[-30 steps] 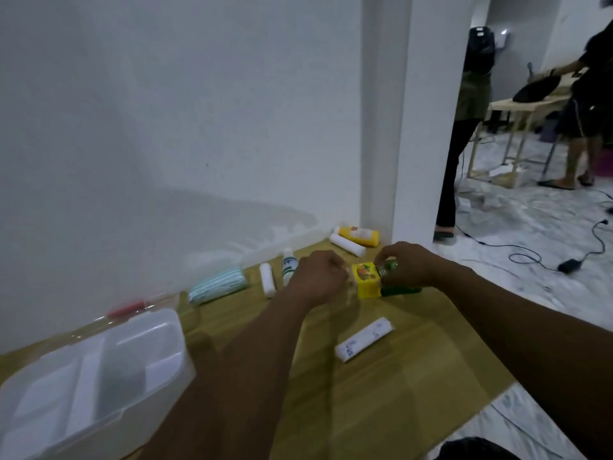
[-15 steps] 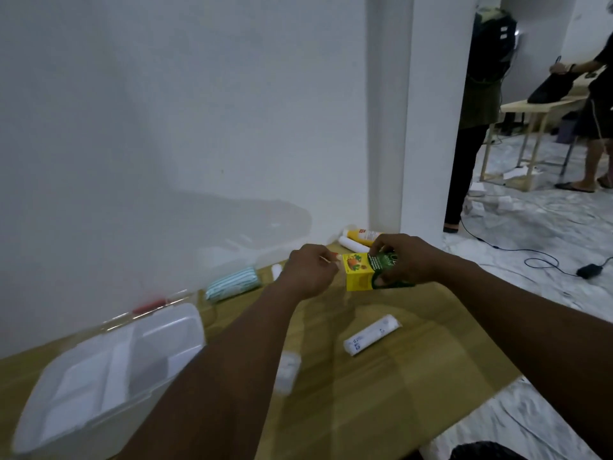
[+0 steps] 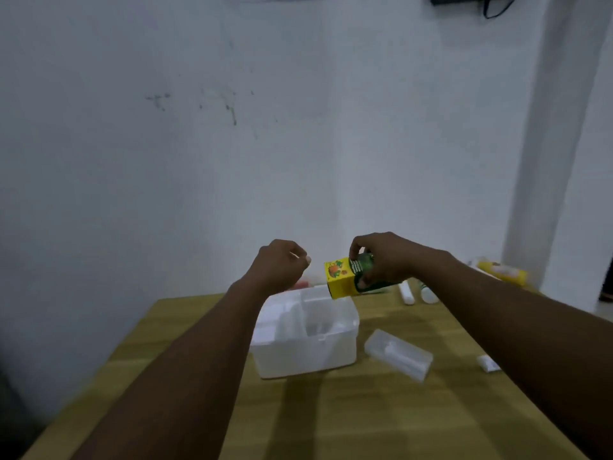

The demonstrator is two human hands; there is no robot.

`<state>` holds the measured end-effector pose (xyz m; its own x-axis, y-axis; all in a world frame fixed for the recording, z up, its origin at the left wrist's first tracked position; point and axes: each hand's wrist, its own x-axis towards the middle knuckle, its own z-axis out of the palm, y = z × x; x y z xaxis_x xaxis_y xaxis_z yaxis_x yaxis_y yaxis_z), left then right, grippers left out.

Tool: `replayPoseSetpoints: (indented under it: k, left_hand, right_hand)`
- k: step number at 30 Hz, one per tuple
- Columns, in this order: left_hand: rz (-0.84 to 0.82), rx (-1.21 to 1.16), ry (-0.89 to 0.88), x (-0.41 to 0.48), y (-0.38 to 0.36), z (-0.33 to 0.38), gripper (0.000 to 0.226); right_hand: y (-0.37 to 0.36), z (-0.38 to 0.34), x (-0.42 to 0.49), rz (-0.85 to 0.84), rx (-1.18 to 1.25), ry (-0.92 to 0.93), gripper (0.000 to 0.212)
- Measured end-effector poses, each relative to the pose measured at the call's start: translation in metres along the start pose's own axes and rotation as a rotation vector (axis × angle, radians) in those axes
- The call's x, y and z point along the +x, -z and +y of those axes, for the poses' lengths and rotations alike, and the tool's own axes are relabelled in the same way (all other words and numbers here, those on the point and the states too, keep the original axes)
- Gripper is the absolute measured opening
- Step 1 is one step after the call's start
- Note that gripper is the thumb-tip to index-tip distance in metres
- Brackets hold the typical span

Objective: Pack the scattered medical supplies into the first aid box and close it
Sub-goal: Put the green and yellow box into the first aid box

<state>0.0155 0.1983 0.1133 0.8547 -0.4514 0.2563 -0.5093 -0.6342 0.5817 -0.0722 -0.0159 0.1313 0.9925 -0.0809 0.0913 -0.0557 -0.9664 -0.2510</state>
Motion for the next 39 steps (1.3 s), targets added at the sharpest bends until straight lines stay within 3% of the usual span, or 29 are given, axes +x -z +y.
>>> replayPoseSetpoints:
  k: [6,13,17,23,25,28,30,33,39]
  left_hand:
    - [0.034,0.043,0.164,-0.016,-0.015,-0.089,0.045]
    - [0.065,-0.039,0.229,-0.021,-0.051,-0.119,0.054]
    - [0.082,-0.050,0.227,-0.024,-0.050,-0.118,0.051]
    - [0.088,-0.097,0.254,-0.029,-0.048,-0.113,0.049]
    - [0.087,-0.103,0.261,-0.029,-0.047,-0.112,0.049]
    - [0.093,-0.117,0.262,-0.031,-0.047,-0.111,0.049]
    - [0.099,-0.120,0.262,-0.030,-0.047,-0.110,0.048]
    - [0.101,-0.118,0.270,-0.030,-0.047,-0.109,0.047]
    - [0.102,-0.122,0.271,-0.028,-0.049,-0.111,0.047]
  right_hand:
    - [-0.049,-0.039,0.026,0.011,-0.453,0.103,0.050]
    - [-0.103,-0.056,0.051,-0.023,-0.487,0.167,0.059]
    - [-0.125,-0.061,0.055,-0.050,-0.323,0.147,0.073]
    - [-0.125,-0.063,0.049,-0.056,-0.121,0.094,0.071]
    - [-0.114,-0.061,0.046,-0.095,-0.004,0.015,0.061]
    - [-0.098,-0.059,0.043,-0.063,0.166,-0.143,0.024]
    - [-0.094,-0.059,0.044,-0.096,0.313,-0.299,0.013]
    - [-0.097,-0.066,0.047,-0.215,0.435,-0.464,0.027]
    - [-0.098,-0.082,0.051,-0.229,0.714,-0.562,0.029]
